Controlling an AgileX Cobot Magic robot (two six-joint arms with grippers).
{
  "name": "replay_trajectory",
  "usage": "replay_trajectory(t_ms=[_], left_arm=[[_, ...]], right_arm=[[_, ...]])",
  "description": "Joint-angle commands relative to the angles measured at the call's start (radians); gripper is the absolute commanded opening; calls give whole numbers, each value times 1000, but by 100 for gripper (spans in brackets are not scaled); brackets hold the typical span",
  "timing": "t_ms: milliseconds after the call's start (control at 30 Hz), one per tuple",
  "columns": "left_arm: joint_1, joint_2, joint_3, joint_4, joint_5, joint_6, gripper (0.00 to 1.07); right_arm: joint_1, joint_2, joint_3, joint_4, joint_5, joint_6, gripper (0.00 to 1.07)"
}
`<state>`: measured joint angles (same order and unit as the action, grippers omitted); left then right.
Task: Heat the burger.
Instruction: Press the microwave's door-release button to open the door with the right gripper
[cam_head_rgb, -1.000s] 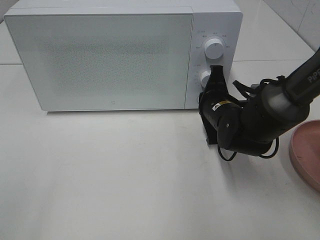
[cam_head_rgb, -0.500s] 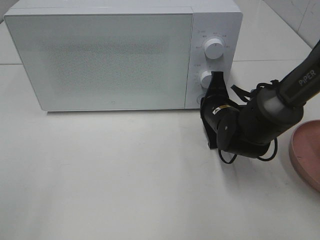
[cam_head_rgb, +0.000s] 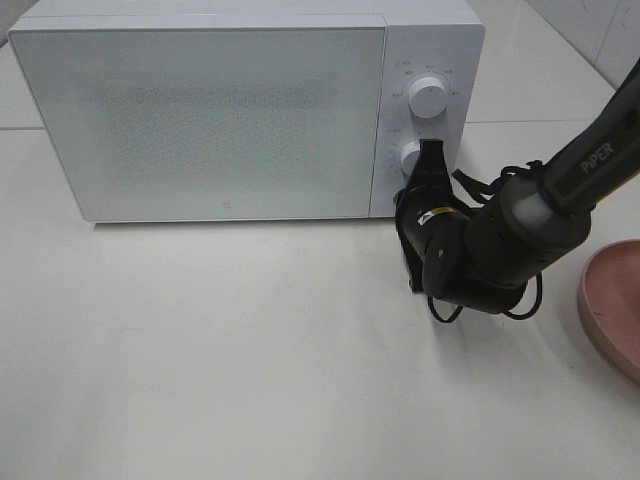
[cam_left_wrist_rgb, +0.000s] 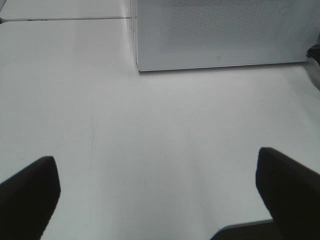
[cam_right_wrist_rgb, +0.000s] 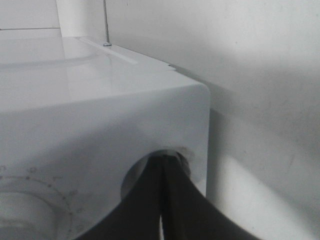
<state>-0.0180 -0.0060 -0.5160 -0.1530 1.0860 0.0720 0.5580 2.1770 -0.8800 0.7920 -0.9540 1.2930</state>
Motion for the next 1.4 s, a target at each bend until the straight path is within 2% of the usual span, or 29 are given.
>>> replay_trajectory(t_ms=[33,267,667,967,1400], left_arm=[[1,-15,0,-1,-14,2,100],[1,-15,0,-1,-14,2,100],[1,-15,0,-1,-14,2,100],[1,-15,0,-1,-14,2,100],[1,-15,0,-1,-14,2,100]], right_arm=[[-14,11,-67,-19,-127,-3,0],[-59,31,-134,-51,-128,-29,0],[-56,29,-130,-40,-119,-62,0],[-35,-39,-34,-48,20,-55,0],[-16,-124,49,-62,142,-79,0]])
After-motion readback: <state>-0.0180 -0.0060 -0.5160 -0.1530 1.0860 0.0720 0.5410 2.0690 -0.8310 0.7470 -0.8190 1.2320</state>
